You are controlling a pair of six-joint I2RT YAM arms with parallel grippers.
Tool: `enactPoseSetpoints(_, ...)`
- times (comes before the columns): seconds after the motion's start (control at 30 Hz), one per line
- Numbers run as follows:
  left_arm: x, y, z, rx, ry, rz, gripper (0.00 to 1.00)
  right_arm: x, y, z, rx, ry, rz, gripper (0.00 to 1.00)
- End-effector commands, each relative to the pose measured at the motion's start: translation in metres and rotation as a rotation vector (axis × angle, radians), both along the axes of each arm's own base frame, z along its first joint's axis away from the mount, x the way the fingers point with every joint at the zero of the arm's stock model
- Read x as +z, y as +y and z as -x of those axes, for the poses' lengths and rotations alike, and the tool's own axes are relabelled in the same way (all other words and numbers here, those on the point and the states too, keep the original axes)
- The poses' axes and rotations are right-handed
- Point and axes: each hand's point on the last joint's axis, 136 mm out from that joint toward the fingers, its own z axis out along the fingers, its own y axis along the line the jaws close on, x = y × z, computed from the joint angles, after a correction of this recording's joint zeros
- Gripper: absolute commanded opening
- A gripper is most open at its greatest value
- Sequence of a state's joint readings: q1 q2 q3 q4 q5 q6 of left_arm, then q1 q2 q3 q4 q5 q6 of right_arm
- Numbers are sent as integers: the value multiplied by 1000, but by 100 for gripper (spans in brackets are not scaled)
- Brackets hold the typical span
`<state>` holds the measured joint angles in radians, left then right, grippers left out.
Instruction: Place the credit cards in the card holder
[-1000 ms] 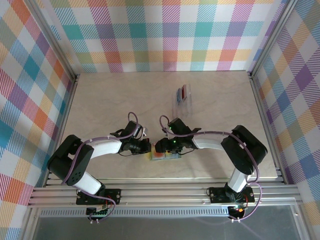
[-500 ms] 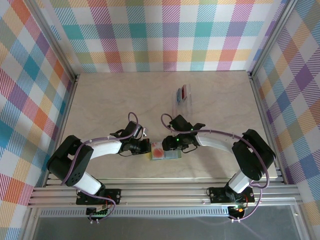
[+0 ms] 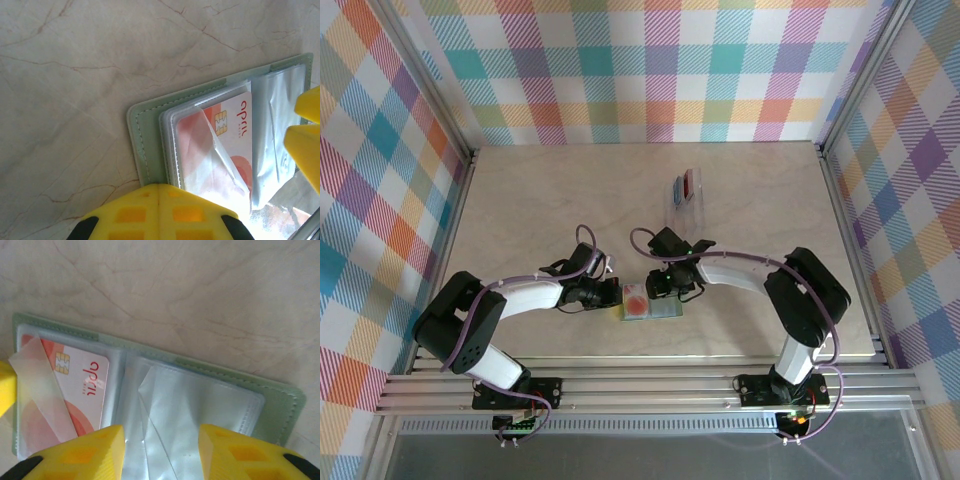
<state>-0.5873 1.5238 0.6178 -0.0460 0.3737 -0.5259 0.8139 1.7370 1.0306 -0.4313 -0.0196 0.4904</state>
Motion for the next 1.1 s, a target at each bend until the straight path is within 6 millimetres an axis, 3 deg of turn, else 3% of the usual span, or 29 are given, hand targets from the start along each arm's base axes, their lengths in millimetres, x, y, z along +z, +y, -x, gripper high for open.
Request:
enactPoseSetpoints(0.0,-10,3,17,-35,36,-27,0,-18,-5,11,19,24,76,39)
enactPoseSetpoints(0.2,-8,4,17,-32,28,-30,0,-27,-6,15,18,22,90,24)
enactPoseSetpoints(0.5,-9,5,17,-33,30,-33,0,-6,-6,8,16,-32,79,0)
enactPoseSetpoints(0.77,-9,4,17,-33,30,-33,0,18,1,3,32,-74,43,0)
enactPoseSetpoints(1.07,-13,4,17,-33,40,-37,0,37,23,6,80,-70,-64,0)
